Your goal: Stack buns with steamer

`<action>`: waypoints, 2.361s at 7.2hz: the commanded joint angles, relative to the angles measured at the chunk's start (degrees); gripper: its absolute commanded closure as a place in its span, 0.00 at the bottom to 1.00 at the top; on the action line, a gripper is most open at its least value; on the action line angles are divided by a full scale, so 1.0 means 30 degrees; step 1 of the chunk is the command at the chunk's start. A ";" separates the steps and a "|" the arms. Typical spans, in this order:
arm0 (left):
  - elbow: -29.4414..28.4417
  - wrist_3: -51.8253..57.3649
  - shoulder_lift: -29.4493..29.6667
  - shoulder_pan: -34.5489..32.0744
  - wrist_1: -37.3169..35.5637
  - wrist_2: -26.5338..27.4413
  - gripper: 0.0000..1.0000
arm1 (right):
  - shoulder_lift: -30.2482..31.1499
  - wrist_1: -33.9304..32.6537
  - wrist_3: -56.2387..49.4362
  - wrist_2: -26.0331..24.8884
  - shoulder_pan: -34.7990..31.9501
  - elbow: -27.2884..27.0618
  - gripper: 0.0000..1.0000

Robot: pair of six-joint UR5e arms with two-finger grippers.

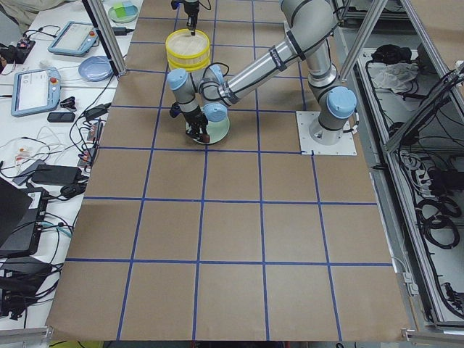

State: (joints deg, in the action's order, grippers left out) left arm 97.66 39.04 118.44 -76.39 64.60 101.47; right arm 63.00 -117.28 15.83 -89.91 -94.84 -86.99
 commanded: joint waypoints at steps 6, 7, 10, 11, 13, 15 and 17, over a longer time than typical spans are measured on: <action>-0.1790 -0.2005 -0.1042 0.0296 0.0001 -0.0684 1.00 | -0.0286 -0.0836 0.0084 -0.0001 0.0002 -0.0036 0.27; -0.1790 -0.3187 -0.1392 0.0296 0.0001 -0.1385 1.00 | -0.0257 -0.0867 0.0084 -0.0030 0.0002 -0.0036 0.00; -0.2840 -1.3510 -0.2799 -0.1455 0.0060 -0.5474 1.00 | 0.3181 0.0556 -0.0209 -0.0410 0.0119 0.0052 0.00; -0.3164 -1.6006 -0.2801 -0.2390 -0.0086 -0.6015 1.00 | 0.5114 0.2917 -0.0238 -0.0237 0.0090 0.0052 0.00; -0.3460 -2.1280 -0.2891 -0.4646 -0.1862 -0.7709 1.00 | 0.7758 0.5799 -0.0355 -0.0119 0.0061 0.0023 0.00; -0.3169 -2.6471 -0.2364 -0.5268 -0.4878 -1.1833 1.00 | 0.9027 0.6983 -0.0385 -0.0089 -0.0056 0.0023 0.00; -0.3022 -2.6871 -0.1663 -0.6698 -0.5532 -1.2028 1.00 | 0.9001 0.6985 -0.0763 -0.0379 -0.0057 0.0023 0.00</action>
State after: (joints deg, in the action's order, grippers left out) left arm 88.27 -40.10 112.11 -94.01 49.81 66.30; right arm 89.80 -96.47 14.21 -90.42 -94.98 -86.92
